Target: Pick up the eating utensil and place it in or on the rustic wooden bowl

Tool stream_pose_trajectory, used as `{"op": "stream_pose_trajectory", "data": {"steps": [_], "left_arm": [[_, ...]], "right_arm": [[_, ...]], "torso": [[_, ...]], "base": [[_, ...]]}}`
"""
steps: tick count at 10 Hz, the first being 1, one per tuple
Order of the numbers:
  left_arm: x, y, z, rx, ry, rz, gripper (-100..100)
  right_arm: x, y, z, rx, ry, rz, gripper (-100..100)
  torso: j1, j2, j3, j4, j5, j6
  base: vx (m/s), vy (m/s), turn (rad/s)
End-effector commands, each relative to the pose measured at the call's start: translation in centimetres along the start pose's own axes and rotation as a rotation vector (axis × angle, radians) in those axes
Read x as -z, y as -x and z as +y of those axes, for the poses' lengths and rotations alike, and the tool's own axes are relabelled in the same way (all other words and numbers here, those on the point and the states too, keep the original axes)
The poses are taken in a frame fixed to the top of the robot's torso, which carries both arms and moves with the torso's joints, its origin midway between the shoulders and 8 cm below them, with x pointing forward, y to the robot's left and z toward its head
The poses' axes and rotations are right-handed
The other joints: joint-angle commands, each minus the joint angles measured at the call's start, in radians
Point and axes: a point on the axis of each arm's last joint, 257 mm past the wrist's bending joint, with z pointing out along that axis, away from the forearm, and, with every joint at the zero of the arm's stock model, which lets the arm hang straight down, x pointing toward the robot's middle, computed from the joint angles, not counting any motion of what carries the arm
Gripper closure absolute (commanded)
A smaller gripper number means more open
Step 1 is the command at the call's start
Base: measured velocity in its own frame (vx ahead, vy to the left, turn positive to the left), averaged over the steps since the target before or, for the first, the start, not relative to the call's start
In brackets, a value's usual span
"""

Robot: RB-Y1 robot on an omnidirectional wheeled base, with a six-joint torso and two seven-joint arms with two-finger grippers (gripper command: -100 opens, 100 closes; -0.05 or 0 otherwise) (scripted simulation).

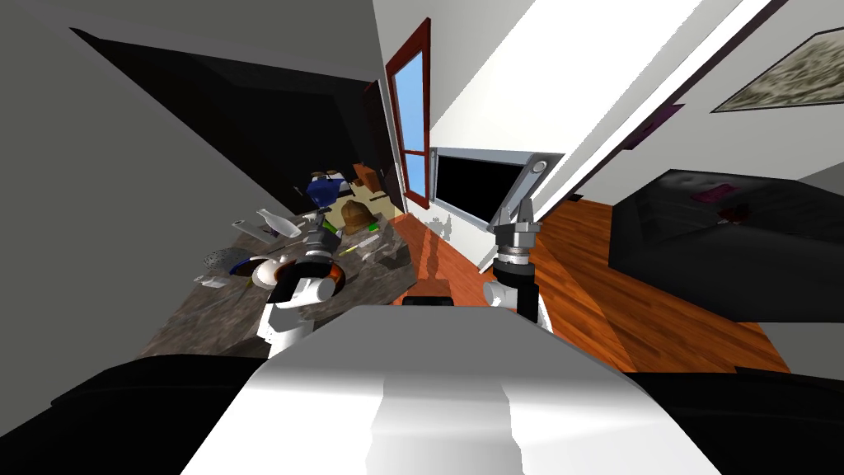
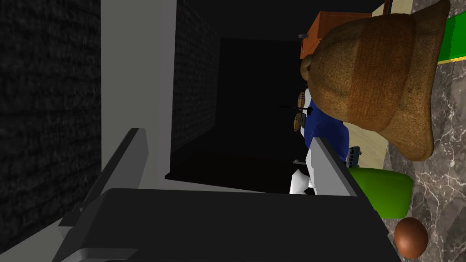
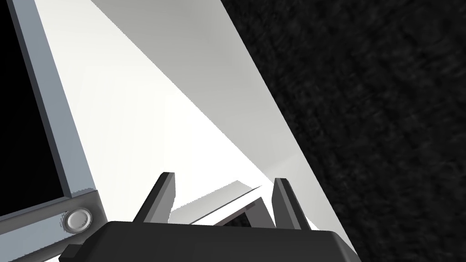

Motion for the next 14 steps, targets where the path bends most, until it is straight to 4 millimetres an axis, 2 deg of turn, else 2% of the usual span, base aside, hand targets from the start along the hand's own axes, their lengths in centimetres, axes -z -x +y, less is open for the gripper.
{"op": "stream_pose_trajectory", "data": {"steps": [1,3,6,8,9,14], "left_arm": [[-0.2,0.9,0.8,0.005,0.042,-0.006,-100],[-0.2,0.9,1.9,0.005,0.083,-0.006,-100],[-0.3,2.5,3.9,0.016,0.179,-0.016,-100],[-0.1,2.5,5.0,0.017,0.223,-0.015,-100],[-0.1,3.2,5.5,0.023,0.25,-0.02,-100],[0.6,3.9,8.2,0.032,0.367,-0.023,-100]], "right_arm": [[0.0,0.0,0.0,0.0,0.0,0.0,0],[0.0,0.0,0.0,0.0,0.0,0.0,0],[0.0,0.0,0.0,0.0,0.0,0.0,0],[0.0,0.0,0.0,0.0,0.0,0.0,0],[0.0,0.0,0.0,0.0,0.0,0.0,0],[0.0,0.0,0.0,0.0,0.0,0.0,0]], "torso": [[0.0,0.0,0.0,0.0,0.0,0.0],[-0.001,-0.001,0.0,0.0,0.0,0.0],[-0.001,-0.001,0.0,0.0,0.0,0.0],[-0.002,-0.001,-0.001,0.0,0.0,0.0],[0.0,0.0,0.0,0.0,0.0,0.0],[0.0,-0.001,0.0,0.0,0.0,0.0]], "base": [[0.021,-0.028,-0.035],[0.019,-0.031,-0.003],[0.028,-0.046,-0.022],[0.027,-0.034,-0.003],[0.031,-0.029,-0.031],[0.021,-0.025,-0.009]]}}
